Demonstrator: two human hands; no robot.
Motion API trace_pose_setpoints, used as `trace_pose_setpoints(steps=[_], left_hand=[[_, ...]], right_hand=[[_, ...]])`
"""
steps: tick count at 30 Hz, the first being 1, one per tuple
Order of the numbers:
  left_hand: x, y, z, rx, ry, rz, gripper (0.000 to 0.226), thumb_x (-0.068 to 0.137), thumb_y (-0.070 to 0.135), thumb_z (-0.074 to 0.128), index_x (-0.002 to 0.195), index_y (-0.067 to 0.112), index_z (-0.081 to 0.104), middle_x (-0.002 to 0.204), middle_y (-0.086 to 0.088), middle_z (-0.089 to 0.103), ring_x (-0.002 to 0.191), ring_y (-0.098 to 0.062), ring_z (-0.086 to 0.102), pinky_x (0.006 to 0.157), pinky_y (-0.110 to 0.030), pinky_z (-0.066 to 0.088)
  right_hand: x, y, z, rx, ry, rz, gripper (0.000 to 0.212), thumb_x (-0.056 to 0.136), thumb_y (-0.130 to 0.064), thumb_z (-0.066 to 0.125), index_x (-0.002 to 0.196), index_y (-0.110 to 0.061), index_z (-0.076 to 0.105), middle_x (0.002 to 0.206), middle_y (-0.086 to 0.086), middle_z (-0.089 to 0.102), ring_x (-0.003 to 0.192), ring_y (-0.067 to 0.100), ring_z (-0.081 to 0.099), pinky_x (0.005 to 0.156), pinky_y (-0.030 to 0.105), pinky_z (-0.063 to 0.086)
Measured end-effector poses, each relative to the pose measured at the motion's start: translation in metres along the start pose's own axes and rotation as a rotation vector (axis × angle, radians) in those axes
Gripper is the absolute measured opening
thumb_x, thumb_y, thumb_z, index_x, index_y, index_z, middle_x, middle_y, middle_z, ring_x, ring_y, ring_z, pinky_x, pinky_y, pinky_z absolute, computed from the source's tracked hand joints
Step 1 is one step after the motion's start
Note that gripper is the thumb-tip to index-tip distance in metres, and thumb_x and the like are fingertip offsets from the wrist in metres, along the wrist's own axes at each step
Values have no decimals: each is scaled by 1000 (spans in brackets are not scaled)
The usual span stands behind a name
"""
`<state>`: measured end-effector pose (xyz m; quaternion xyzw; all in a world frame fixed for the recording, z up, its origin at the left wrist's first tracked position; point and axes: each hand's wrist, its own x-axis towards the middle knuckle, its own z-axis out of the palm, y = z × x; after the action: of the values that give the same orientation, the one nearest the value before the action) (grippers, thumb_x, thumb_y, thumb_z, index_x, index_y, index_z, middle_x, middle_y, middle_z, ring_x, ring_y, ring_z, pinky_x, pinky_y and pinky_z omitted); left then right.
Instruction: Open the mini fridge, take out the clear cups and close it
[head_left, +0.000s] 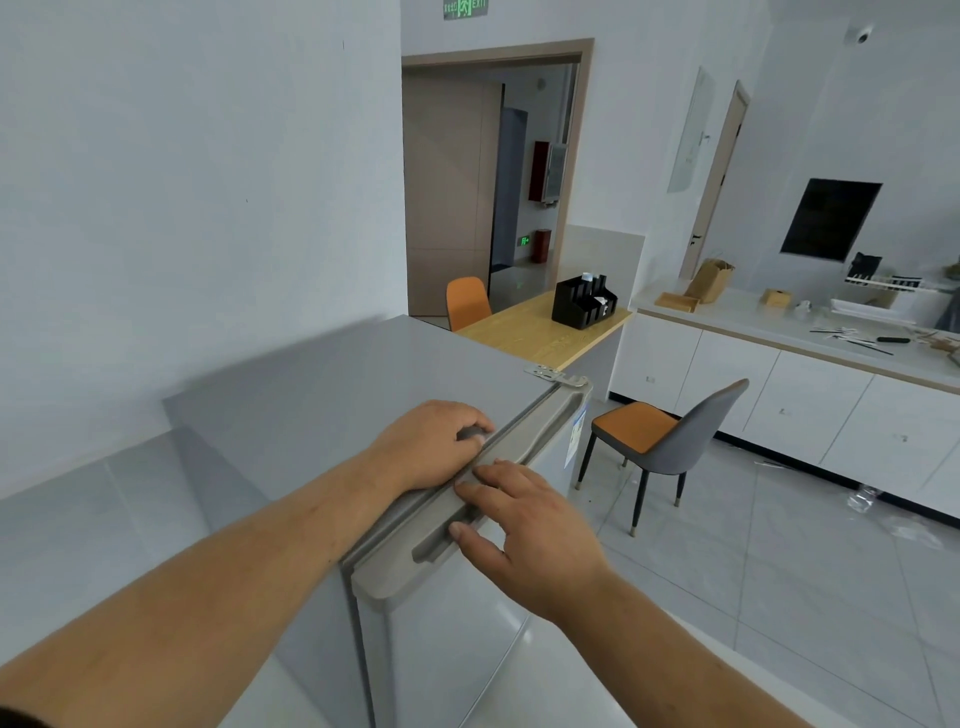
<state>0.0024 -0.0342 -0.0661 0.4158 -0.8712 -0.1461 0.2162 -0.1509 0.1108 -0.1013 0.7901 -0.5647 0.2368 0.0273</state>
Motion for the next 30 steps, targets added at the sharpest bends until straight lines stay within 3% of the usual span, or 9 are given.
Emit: trace_pose_setpoints(steps=[5, 13, 22, 27, 30], left_hand=[[1, 1, 5, 40, 77, -6, 34, 98, 42, 52, 126, 35, 69, 130, 13, 68, 116, -8, 57, 92, -28, 42], [0, 1, 4, 27, 79, -31, 33, 99, 39, 52, 127, 35, 68, 131, 12, 68, 118, -9, 57, 98, -32, 46], [-5, 3, 4, 54, 119, -29, 36, 95, 53, 49, 120, 36, 69, 121, 15, 70, 109, -8, 60, 84, -28, 47], [-10, 7, 0, 150, 141, 9, 56, 93, 73, 43, 133, 37, 61, 137, 14, 63, 127, -10, 51, 101, -34, 44], [-13, 18, -4, 207, 140, 48, 69, 91, 83, 36, 139, 38, 57, 148, 12, 56, 138, -12, 44, 112, -38, 38]], right_hand=[[-2, 0, 4, 17, 21, 15, 54, 102, -65, 41, 144, -34, 56, 149, -10, 54, 144, 12, 39, 117, 24, 19], [-2, 1, 6, 15, 24, 23, 56, 102, -67, 39, 145, -35, 55, 151, -10, 53, 146, 11, 36, 117, 23, 18], [1, 1, -2, 9, 21, -3, 53, 102, -65, 44, 140, -32, 59, 144, -11, 56, 137, 9, 41, 115, 25, 28], [-4, 16, -19, -23, 61, 66, 59, 100, -71, 39, 146, -34, 49, 152, -11, 49, 145, 11, 31, 120, 34, 27], [-6, 33, -39, -54, 79, 147, 67, 98, -75, 31, 153, -37, 38, 161, -11, 38, 152, 12, 20, 121, 33, 17]])
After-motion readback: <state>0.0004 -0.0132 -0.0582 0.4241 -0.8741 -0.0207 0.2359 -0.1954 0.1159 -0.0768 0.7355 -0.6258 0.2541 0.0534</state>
